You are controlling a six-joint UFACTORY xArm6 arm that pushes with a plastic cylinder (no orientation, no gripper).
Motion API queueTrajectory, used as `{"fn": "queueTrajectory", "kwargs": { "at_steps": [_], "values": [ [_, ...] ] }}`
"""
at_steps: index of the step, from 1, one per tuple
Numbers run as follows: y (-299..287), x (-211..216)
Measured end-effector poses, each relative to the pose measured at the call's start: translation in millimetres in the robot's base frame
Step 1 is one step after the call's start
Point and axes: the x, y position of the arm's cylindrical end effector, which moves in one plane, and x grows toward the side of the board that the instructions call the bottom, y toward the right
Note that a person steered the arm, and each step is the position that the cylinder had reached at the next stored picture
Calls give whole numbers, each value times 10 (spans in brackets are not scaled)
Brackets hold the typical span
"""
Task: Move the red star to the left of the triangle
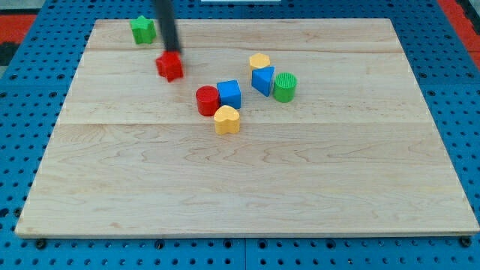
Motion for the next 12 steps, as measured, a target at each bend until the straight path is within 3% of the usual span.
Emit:
{"fn": "queueTrajectory", "kwargs": {
  "at_steps": [1, 2, 3, 4, 5, 6, 7, 8, 9, 10, 11, 12],
  "values": [
    [-287, 210],
    [-972, 180],
    [-1127, -160],
    [-1662, -33],
    [-619, 467],
    [-852, 448],
    [-1303, 828],
    [-610, 1145],
    [-386, 788],
    [183, 736],
    [229, 710],
    [-187, 871]
  ]
}}
